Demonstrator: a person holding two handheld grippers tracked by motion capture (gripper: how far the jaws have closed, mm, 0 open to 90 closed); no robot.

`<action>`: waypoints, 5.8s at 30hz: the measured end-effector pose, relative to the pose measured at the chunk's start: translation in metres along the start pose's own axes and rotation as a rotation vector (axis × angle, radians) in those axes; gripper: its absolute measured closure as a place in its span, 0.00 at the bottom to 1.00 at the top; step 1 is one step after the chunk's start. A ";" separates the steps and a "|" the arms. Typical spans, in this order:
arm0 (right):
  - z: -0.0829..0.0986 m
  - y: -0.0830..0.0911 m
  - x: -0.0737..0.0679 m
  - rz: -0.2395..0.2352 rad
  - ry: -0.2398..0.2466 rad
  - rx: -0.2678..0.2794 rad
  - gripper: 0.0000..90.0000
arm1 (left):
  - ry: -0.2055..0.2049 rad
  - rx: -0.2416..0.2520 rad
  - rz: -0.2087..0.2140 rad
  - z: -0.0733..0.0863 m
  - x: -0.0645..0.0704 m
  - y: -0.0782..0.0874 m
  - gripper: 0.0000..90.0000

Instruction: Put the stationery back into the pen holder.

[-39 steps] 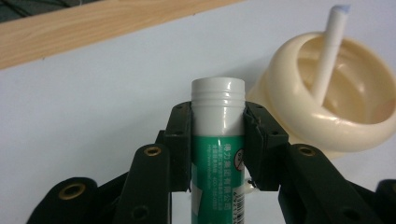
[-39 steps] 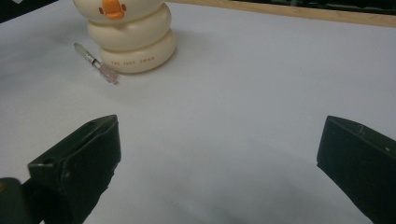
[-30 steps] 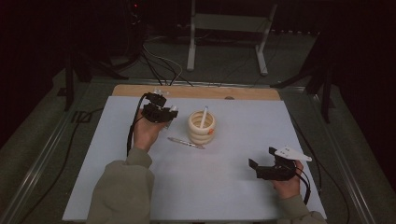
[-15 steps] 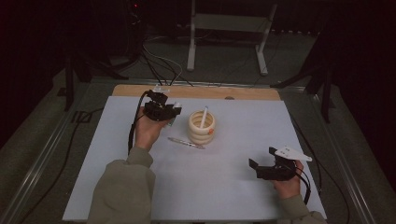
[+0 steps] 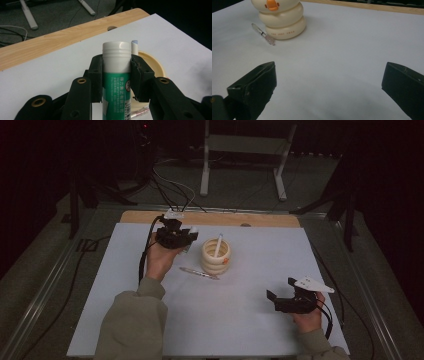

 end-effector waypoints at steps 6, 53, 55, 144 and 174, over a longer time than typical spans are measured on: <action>0.000 0.000 0.000 -0.001 0.002 0.000 0.00 | -0.013 0.016 0.019 -0.003 0.006 -0.002 0.74; 0.000 -0.001 -0.001 -0.003 0.001 -0.003 0.00 | -0.025 0.112 0.149 -0.024 0.040 -0.021 0.74; 0.000 -0.001 0.000 -0.003 0.001 -0.002 0.00 | -0.025 0.112 0.150 -0.024 0.040 -0.022 0.74; 0.000 0.001 0.001 -0.003 -0.003 0.001 0.00 | -0.013 0.061 0.085 0.001 0.035 -0.069 0.73; 0.001 0.001 0.001 -0.002 -0.002 -0.003 0.00 | 0.060 0.060 0.047 0.010 0.007 -0.046 0.01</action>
Point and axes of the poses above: each handheld gripper's, and its own axes: y roughly backward along the jaws, z roughly out of its underside, x roughly to its right, the point moved 7 cm from there along -y, roughly forward along the jaws, and after that the axes turned 7 degrees about x, right-handed, at the moved point
